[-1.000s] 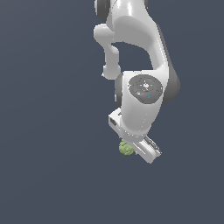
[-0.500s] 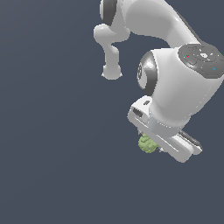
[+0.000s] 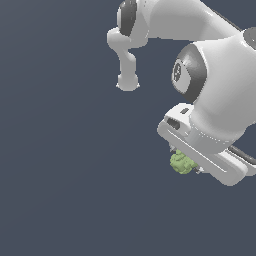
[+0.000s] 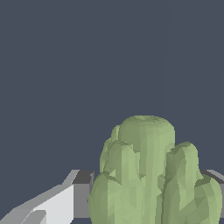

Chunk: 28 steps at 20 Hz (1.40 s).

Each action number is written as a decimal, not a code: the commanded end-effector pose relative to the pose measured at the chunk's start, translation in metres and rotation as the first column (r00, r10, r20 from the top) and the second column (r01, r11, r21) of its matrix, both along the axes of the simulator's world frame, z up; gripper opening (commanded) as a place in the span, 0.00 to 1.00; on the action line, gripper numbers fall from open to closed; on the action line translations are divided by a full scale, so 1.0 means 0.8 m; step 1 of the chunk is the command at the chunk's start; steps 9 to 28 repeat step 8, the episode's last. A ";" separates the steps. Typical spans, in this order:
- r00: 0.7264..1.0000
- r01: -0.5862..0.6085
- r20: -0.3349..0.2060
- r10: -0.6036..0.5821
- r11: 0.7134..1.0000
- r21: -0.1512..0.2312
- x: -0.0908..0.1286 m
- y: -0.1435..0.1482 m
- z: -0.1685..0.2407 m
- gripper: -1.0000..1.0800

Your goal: Pick up the object and move it to a goal position.

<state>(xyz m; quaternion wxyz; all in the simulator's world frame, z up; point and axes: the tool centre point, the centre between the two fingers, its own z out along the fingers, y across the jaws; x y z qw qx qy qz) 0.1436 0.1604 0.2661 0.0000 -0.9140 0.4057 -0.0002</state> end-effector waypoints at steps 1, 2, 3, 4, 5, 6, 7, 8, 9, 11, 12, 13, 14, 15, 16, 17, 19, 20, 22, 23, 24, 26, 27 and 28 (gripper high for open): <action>1.000 0.001 0.000 -0.001 1.000 0.000 0.001 0.004 0.004 0.00; 1.000 0.001 0.000 -0.001 1.000 0.000 0.002 0.005 0.005 0.00; 1.000 0.001 0.000 -0.001 1.000 0.000 0.002 0.006 0.006 0.00; 1.000 0.001 0.000 -0.001 1.000 0.000 0.002 0.006 0.007 0.00; 1.000 0.001 0.000 -0.001 1.000 0.000 0.002 0.007 0.007 0.00; 1.000 0.001 0.000 -0.001 1.000 0.000 0.003 0.007 0.007 0.00; 1.000 0.001 0.000 -0.001 1.000 0.000 0.003 0.007 0.008 0.00; 1.000 0.001 0.000 -0.001 1.000 0.000 0.003 0.007 0.008 0.00; 1.000 0.001 0.000 -0.001 1.000 0.000 0.003 0.007 0.008 0.00; 1.000 0.001 0.000 -0.001 1.000 0.000 0.003 0.007 0.008 0.00; 1.000 0.001 0.000 -0.001 1.000 0.000 0.003 0.007 0.008 0.00; 1.000 0.001 0.000 -0.001 1.000 0.000 0.003 0.007 0.008 0.00; 1.000 0.001 0.000 -0.001 1.000 0.000 0.003 0.007 0.008 0.00; 1.000 0.001 0.000 -0.001 1.000 0.000 0.003 0.007 0.008 0.00; 1.000 0.001 0.000 -0.001 1.000 0.000 0.003 0.007 0.008 0.00; 1.000 0.001 0.000 -0.001 1.000 0.000 0.003 0.007 0.008 0.00; 1.000 0.001 0.000 -0.001 1.000 0.000 0.003 0.007 0.008 0.00; 1.000 0.001 0.000 -0.001 1.000 0.000 0.003 0.007 0.008 0.00; 1.000 0.001 0.000 -0.001 1.000 0.000 0.003 0.007 0.008 0.00; 1.000 0.001 0.000 -0.001 1.000 0.000 0.003 0.007 0.008 0.00; 1.000 0.001 0.000 -0.001 1.000 0.000 0.003 0.007 0.008 0.00; 1.000 0.001 0.000 -0.001 1.000 0.000 0.003 0.007 0.008 0.00; 1.000 0.001 0.000 -0.001 1.000 0.000 0.003 0.007 0.008 0.00; 1.000 0.001 0.000 -0.001 1.000 0.000 0.003 0.007 0.008 0.00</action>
